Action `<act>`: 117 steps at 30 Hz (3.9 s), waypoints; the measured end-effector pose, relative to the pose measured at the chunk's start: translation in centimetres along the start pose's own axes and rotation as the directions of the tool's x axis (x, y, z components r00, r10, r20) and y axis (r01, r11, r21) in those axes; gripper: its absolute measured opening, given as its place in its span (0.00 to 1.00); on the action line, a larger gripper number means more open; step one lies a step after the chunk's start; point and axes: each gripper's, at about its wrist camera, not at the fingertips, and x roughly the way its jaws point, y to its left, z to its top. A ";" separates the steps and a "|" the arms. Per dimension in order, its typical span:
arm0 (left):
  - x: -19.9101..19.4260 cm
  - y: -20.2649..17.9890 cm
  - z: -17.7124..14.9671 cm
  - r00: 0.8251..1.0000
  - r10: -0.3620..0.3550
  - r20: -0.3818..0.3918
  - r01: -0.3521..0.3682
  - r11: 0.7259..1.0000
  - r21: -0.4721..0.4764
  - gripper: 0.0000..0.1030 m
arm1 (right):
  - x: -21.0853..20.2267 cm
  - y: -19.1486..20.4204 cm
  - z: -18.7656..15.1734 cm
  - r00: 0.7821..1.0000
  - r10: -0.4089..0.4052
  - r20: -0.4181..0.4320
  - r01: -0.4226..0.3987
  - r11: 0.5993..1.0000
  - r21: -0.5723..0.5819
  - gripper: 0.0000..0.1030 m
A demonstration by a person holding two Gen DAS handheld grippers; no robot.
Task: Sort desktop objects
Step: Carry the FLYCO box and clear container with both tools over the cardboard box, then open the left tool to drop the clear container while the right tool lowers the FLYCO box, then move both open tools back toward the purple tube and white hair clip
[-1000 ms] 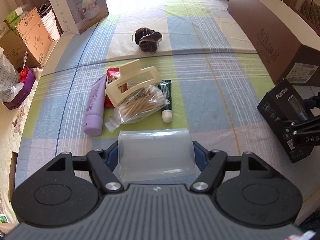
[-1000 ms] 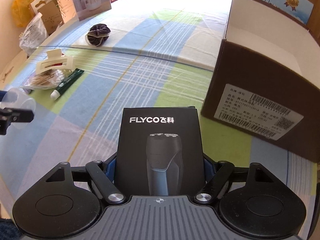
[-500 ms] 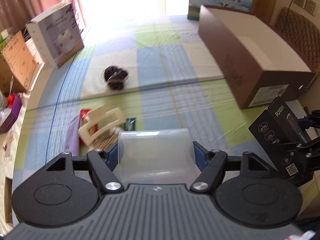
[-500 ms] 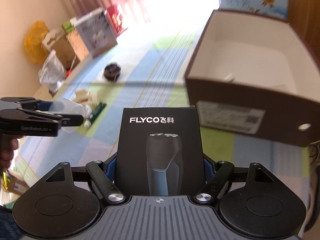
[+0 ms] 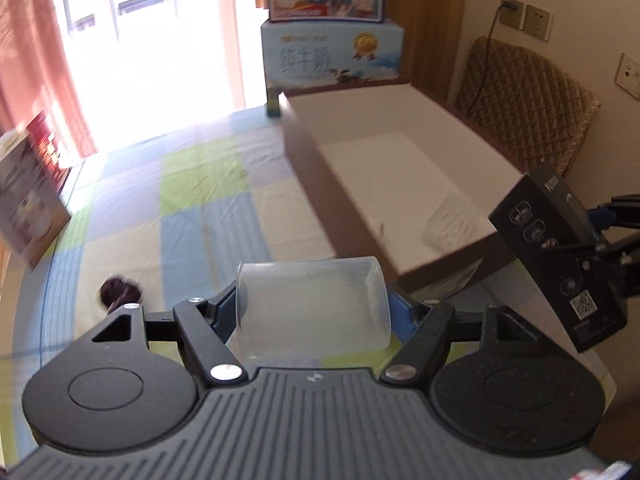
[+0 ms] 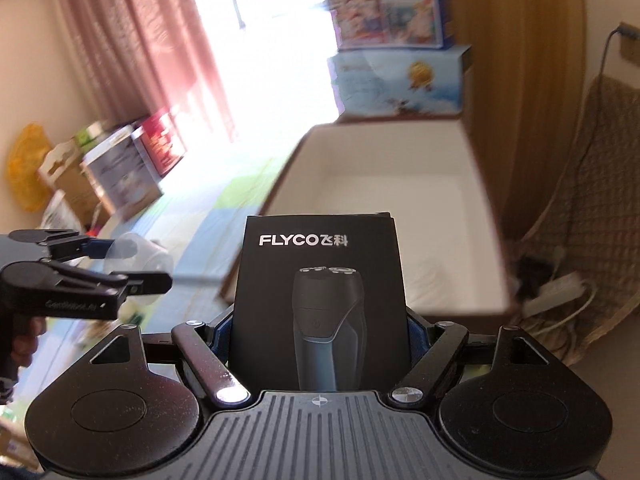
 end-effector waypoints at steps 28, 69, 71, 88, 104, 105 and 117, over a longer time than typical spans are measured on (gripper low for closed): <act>18.6 -4.5 13.5 0.993 -0.087 -0.079 0.109 0.934 0.341 0.68 | 14.0 -9.6 11.0 0.997 -0.021 -0.068 0.011 0.990 -0.143 0.74; 22.8 -4.9 14.1 0.992 -0.016 -0.128 0.069 0.904 0.423 0.72 | 18.2 -10.4 11.3 0.990 -0.135 -0.047 0.120 0.964 -0.236 0.74; 22.5 -4.8 14.0 0.992 -0.014 -0.128 0.067 0.906 0.418 0.72 | 17.6 -10.4 11.4 0.992 -0.118 -0.048 0.105 0.968 -0.226 0.75; 16.9 -4.3 12.8 0.994 -0.053 -0.098 0.081 0.948 0.307 0.78 | 10.2 -9.0 8.3 1.000 -0.025 -0.006 0.024 0.994 -0.102 0.98; 8.1 -4.3 9.8 0.998 -0.005 -0.067 0.015 0.988 0.152 0.88 | 4.0 -6.2 4.9 0.999 -0.027 0.032 0.029 0.998 -0.048 0.98; 7.5 -4.3 9.5 0.998 -0.001 -0.063 0.010 0.990 0.144 0.88 | 3.7 -5.9 4.6 0.999 -0.025 0.034 0.026 0.999 -0.043 0.98; 1.6 -3.0 5.5 0.998 0.033 -0.051 -0.032 0.999 0.032 0.88 | 0.7 -1.4 1.3 1.000 0.015 0.026 -0.014 0.998 -0.065 0.98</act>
